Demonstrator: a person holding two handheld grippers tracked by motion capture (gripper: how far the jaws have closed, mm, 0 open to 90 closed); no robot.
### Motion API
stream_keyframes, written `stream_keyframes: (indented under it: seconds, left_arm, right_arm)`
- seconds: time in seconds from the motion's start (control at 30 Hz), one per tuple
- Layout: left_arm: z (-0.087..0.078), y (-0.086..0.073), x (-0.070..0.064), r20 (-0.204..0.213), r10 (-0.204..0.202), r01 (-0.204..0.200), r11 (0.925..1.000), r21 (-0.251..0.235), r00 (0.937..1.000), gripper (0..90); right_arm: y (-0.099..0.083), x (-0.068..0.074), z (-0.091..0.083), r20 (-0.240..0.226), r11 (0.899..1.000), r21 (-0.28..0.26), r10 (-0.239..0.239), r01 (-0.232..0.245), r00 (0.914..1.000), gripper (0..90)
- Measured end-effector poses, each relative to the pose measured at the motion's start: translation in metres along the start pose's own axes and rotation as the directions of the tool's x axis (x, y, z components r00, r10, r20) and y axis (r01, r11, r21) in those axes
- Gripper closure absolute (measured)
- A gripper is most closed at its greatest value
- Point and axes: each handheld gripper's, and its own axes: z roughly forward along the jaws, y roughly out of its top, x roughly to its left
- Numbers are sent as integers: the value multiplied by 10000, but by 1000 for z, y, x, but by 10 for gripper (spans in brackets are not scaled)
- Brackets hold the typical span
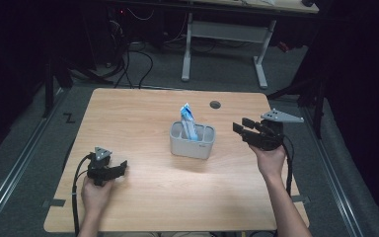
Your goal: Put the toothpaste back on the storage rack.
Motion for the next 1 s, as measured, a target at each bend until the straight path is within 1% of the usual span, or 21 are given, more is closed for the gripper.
stream_keyframes:
  seconds: [0.3,0.4,0.5,0.57,1.0]
  left_arm:
    - [0,0,0,-2,6,-6,10000,1,10000,274]
    - [0,0,0,8,-11,11,10000,-5,10000,274]
    - [0,0,0,-9,3,-3,10000,5,10000,274]
    - [0,0,0,2,-9,9,10000,-2,10000,274]
    - [0,0,0,-14,5,-5,10000,3,10000,274]
  right_arm:
    - [-7,-4,-5,87,9998,-40,210,-210,9997,525]
    - [-9,-6,-6,140,9998,-18,208,-208,9997,525]
    - [-12,-7,-7,147,9995,-10,329,-328,9994,525]
    - [-13,-8,-7,178,9995,-17,300,-300,9994,525]
    - [-26,-15,-12,316,9981,-16,623,-622,9976,525]
